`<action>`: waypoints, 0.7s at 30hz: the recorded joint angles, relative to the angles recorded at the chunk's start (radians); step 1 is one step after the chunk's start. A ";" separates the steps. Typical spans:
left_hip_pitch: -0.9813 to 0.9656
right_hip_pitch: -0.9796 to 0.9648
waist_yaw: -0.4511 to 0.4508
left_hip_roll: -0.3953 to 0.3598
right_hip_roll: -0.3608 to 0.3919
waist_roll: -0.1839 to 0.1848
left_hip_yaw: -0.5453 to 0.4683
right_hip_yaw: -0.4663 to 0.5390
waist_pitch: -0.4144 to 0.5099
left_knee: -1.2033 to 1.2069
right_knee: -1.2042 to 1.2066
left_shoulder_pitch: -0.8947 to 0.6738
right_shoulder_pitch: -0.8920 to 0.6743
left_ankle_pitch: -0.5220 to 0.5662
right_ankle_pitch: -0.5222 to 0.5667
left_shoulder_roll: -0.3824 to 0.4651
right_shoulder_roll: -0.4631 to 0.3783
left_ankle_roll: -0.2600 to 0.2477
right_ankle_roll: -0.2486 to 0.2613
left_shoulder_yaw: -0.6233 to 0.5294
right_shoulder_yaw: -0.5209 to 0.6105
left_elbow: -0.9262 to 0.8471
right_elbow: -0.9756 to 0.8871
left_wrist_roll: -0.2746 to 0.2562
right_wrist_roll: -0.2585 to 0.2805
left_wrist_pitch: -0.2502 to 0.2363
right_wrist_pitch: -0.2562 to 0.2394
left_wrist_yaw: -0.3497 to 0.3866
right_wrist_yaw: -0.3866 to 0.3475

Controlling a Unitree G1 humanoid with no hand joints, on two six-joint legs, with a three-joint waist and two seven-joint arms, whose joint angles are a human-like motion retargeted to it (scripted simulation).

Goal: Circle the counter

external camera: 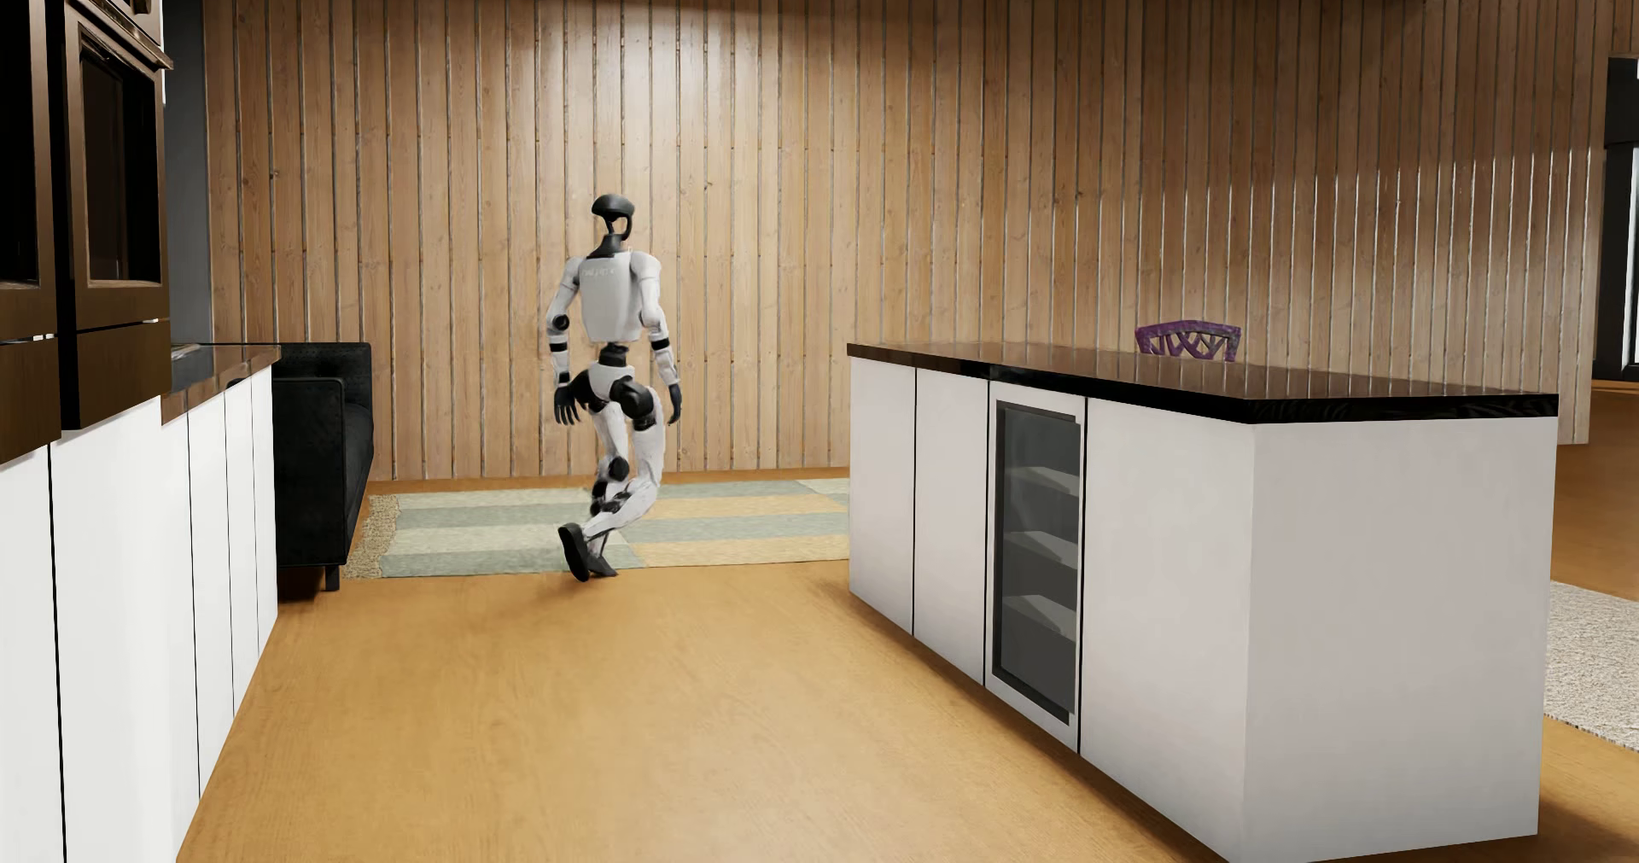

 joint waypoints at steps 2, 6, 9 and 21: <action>0.289 -0.167 -0.123 0.025 0.039 0.051 0.000 0.000 0.030 -0.143 -0.078 -0.046 0.044 -0.152 -0.197 0.038 -0.026 0.000 0.000 -0.001 0.021 -0.110 0.047 0.000 0.000 0.000 0.000 0.000 0.000; 0.625 -0.391 -0.310 0.083 0.002 0.092 0.000 0.000 0.010 -0.294 -0.745 -0.209 0.105 -0.428 -0.131 0.070 -0.062 0.000 0.000 0.099 -0.033 -0.243 0.116 0.000 0.000 0.000 0.000 0.000 0.000; 0.760 -0.476 -0.402 0.162 -0.037 0.113 0.000 0.000 0.004 -0.218 -0.753 -0.256 0.139 -0.380 -0.141 0.071 -0.070 0.000 0.000 0.154 -0.059 -0.320 0.165 0.000 0.000 0.000 0.000 0.000 0.000; -0.067 0.317 0.105 0.135 0.084 0.120 0.000 0.000 0.018 -0.203 -0.826 0.128 -0.051 -0.264 -0.223 -0.038 -0.030 0.000 0.000 -0.156 -0.128 0.024 -0.281 0.000 0.000 0.000 0.000 0.000 0.000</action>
